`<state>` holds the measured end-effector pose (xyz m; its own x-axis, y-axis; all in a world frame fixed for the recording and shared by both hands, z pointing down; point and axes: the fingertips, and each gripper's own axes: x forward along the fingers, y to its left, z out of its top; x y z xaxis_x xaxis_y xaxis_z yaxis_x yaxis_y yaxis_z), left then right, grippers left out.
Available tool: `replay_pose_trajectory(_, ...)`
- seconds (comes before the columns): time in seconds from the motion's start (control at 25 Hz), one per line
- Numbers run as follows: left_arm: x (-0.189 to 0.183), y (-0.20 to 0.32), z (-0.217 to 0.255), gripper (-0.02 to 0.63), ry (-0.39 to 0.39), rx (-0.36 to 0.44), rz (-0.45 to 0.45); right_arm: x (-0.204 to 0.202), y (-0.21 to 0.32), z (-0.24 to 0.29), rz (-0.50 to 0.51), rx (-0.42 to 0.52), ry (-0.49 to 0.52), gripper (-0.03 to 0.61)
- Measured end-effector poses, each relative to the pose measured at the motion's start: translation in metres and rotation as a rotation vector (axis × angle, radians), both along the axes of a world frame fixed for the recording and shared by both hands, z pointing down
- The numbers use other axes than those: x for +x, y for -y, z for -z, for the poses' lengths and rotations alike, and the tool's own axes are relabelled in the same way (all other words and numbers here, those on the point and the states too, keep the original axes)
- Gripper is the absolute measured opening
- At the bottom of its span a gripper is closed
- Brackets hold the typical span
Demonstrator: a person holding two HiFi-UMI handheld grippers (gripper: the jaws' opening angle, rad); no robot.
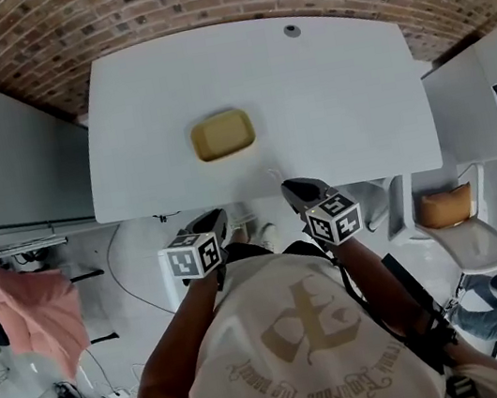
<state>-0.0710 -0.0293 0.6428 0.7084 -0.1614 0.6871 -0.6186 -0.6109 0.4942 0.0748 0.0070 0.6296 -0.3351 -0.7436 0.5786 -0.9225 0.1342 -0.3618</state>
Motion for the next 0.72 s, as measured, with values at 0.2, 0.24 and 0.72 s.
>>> replay_pose_trajectory(0.2, -0.001, -0.01, 0.002, 0.032, -0.006, 0.003, 0.013, -0.001, -0.011, 0.0, 0.005, 0.005, 0.011, 0.028)
replay_pose_trajectory(0.24, -0.001, -0.012, 0.002, 0.032, -0.008, 0.003, 0.014, -0.001, -0.012, 0.0, 0.006, 0.005, 0.013, 0.029)
replay_pose_trajectory(0.72, 0.005, -0.005, 0.003, 0.032, -0.009, 0.011, 0.011, 0.006, -0.004, 0.0, 0.008, 0.018, 0.015, 0.028)
